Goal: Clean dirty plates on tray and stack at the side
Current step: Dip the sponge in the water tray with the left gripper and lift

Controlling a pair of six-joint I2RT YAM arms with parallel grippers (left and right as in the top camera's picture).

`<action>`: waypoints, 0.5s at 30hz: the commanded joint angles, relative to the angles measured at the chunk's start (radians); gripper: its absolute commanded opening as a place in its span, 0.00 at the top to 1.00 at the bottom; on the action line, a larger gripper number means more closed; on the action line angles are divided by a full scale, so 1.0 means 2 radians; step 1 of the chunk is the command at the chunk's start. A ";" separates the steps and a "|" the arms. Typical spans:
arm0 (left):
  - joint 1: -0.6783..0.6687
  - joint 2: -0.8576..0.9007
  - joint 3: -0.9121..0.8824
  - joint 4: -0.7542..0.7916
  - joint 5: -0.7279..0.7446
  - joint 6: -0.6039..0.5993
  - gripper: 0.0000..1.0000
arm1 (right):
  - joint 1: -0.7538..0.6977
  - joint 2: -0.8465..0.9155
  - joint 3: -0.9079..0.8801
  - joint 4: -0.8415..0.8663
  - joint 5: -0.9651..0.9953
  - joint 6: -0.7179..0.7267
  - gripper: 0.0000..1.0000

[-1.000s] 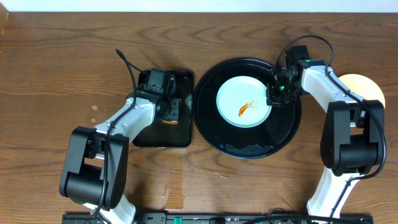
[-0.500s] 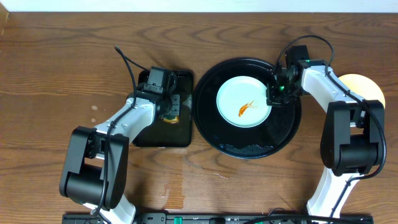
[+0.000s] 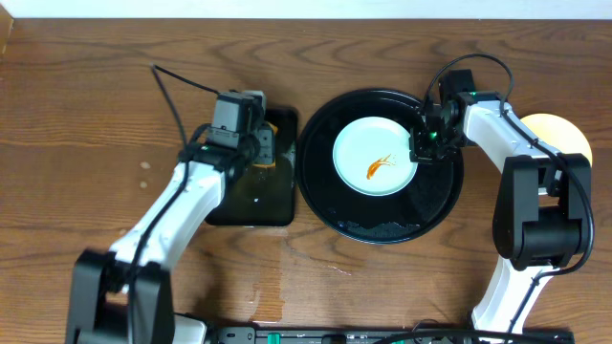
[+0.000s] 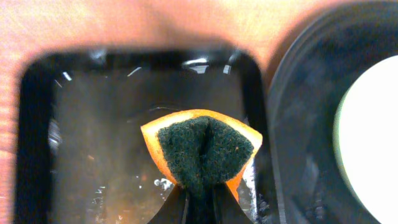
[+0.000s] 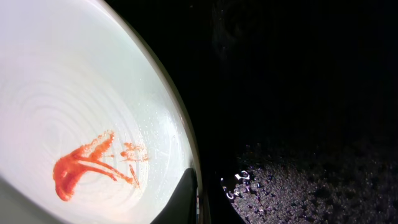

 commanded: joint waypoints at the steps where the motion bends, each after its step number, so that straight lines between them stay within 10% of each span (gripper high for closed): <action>1: 0.000 -0.023 -0.002 0.000 -0.022 -0.001 0.92 | 0.008 0.006 -0.007 -0.006 0.017 -0.011 0.99; 15: 0.000 -0.070 -0.002 0.036 -0.084 0.002 0.93 | 0.008 0.006 -0.007 -0.002 0.017 -0.011 0.99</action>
